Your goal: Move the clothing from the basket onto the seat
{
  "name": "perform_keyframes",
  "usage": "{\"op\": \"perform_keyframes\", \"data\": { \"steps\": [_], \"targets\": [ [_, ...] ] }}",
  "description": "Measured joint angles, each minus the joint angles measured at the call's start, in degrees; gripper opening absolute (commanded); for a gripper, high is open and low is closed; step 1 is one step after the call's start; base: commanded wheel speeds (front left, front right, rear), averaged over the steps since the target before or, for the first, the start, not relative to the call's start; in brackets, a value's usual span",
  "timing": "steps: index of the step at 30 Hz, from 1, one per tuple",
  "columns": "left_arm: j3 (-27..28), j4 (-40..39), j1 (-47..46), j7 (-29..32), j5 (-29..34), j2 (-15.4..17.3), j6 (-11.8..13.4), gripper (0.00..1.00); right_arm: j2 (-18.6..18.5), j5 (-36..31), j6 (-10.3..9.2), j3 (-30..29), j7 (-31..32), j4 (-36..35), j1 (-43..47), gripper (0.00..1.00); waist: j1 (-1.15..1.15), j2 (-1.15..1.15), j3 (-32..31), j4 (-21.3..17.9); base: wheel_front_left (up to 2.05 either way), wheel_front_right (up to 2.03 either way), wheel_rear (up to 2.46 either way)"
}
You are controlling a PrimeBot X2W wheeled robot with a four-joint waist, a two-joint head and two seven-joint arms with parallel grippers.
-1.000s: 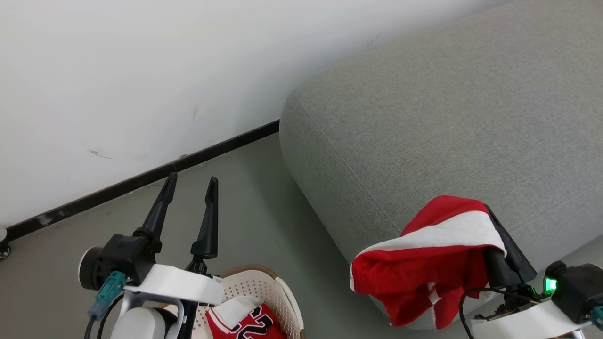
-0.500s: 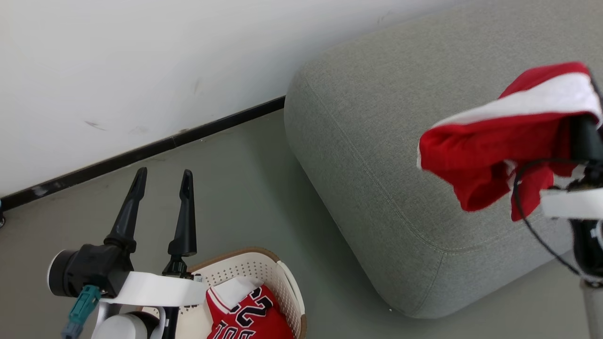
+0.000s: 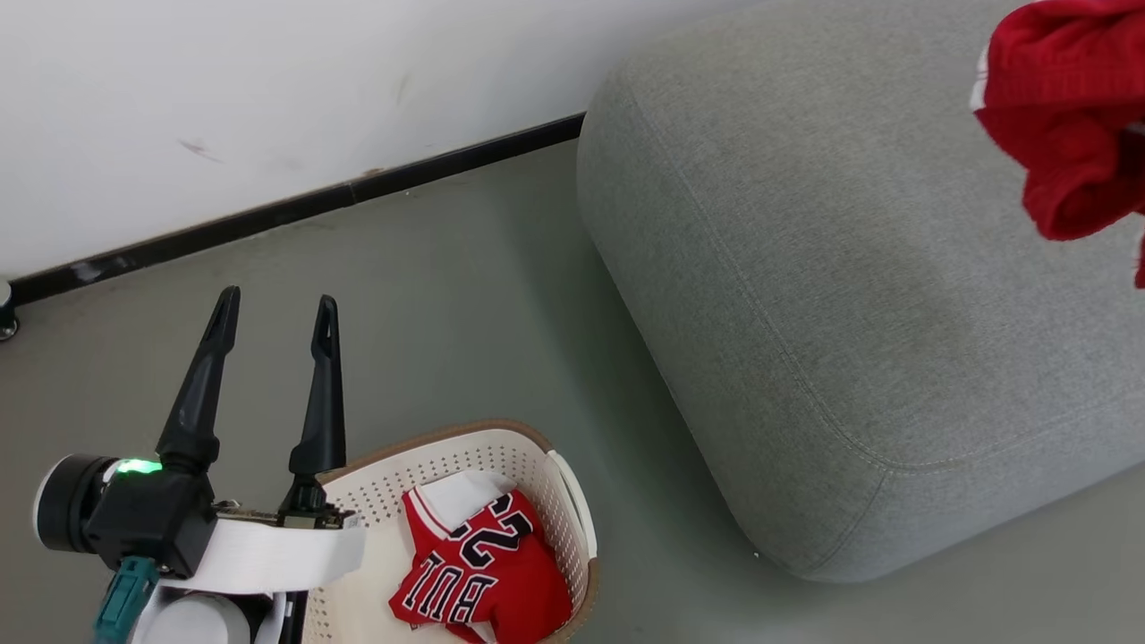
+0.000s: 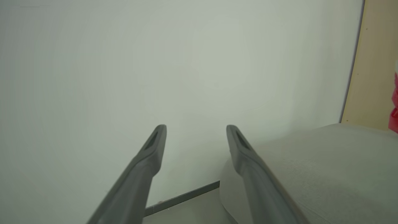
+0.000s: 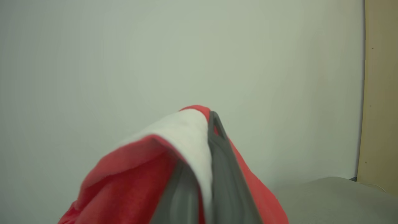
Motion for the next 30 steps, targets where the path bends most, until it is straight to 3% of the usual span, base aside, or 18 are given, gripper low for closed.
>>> {"op": "perform_keyframes", "data": {
  "steps": [17, 23, 30],
  "targets": [
    [-0.4, -7.7, -0.4, 1.5, 2.4, 2.4, 0.2, 1.0, -7.9, -5.4, 0.0, -5.4, 1.3, 16.9, -14.8, 0.0, 0.0, 0.0, 7.9, 5.5, 0.0, 0.0, 0.0],
    [-1.4, -9.4, -2.9, 2.2, 2.9, 2.4, 0.0, 1.0, -8.2, -9.3, 0.01, -8.5, 1.0, 18.8, -17.5, 0.0, 0.0, 0.0, 10.9, 7.3, 0.0, 0.0, 0.0],
    [-2.8, -10.3, -4.5, 3.2, 2.9, 2.3, -0.6, 1.0, -11.0, -12.2, 0.0, -13.3, -0.7, 21.3, -22.1, 0.0, 0.0, 0.0, 14.1, 8.9, 0.0, 0.0, 0.0]
  ]
}}
